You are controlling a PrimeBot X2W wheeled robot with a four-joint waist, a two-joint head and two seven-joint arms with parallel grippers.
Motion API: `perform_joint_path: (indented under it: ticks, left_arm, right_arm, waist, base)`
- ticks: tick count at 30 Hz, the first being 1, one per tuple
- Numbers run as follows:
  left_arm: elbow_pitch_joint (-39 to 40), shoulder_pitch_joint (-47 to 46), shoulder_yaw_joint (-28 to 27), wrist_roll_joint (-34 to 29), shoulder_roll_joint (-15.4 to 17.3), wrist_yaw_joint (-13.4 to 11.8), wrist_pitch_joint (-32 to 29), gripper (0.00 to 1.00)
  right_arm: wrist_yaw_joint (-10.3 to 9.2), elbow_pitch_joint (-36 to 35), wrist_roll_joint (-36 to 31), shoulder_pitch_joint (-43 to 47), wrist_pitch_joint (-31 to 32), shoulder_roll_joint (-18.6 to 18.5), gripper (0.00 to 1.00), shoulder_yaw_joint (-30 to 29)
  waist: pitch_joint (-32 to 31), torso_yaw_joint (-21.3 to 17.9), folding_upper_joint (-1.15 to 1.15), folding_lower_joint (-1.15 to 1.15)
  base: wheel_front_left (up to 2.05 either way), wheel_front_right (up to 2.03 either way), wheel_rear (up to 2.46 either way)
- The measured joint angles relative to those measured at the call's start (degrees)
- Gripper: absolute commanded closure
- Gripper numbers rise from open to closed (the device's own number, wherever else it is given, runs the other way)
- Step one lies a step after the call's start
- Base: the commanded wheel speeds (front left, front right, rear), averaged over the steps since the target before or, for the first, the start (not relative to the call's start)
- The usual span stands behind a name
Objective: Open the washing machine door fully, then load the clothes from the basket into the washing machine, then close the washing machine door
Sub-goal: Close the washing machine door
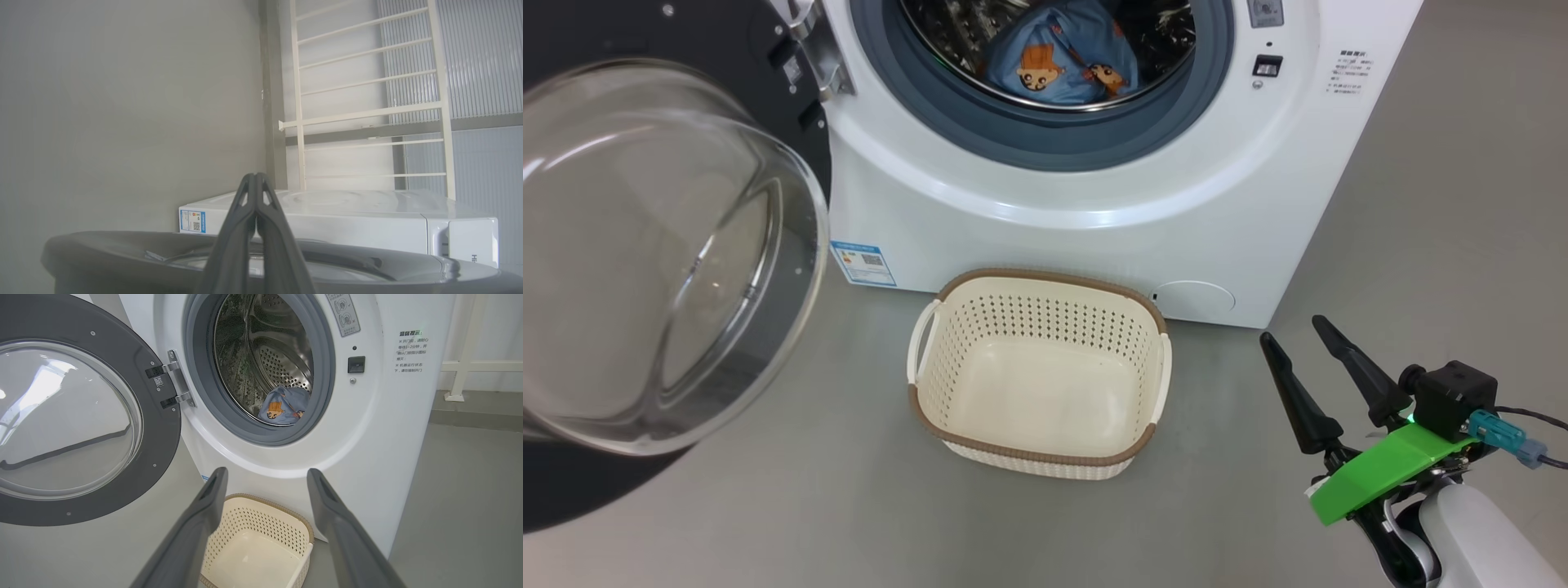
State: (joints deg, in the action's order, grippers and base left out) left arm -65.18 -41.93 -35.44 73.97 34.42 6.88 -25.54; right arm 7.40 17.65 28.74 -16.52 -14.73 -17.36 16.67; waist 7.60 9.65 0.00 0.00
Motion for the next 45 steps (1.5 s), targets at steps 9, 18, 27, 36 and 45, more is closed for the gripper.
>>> perform_joint_path:
  ticks: [9,18,27,36,45]
  left_arm:
    - [8.92,4.83,3.34,2.23,-3.20,0.03,-14.24,1.00]
    - [20.38,11.24,4.49,6.30,-9.17,-0.18,-25.32,1.00]
    - [42.76,23.43,6.50,7.46,-15.14,-8.20,-32.98,1.00]
    - [61.43,30.73,8.92,9.39,-20.08,-15.80,-36.93,1.00]
    - [72.60,33.62,14.55,9.21,-24.73,-20.85,-38.50,1.00]
  right_arm:
    - [0.00,0.15,0.00,0.22,0.00,1.63,0.00,-0.82]
    - [0.00,-0.07,0.00,1.48,0.01,3.77,0.00,-2.13]
    - [0.00,-0.37,0.01,3.35,0.00,5.03,0.00,-3.48]
    - [0.00,-0.40,0.01,4.37,0.00,5.68,0.00,-4.07]
    - [0.00,-0.38,0.08,4.52,0.00,6.42,0.00,-3.97]
  waist:
    - [-1.93,0.72,0.00,0.00]
    - [-2.73,1.12,0.00,0.00]
    - [-4.34,0.71,0.00,0.00]
    - [-5.41,-0.12,0.00,0.00]
    - [-6.57,-3.01,0.00,0.00]
  base:
    - [0.00,0.00,0.00]
    - [0.00,0.00,0.00]
    - [0.00,0.00,0.00]
    - [0.00,0.00,0.00]
    - [0.00,0.00,0.00]
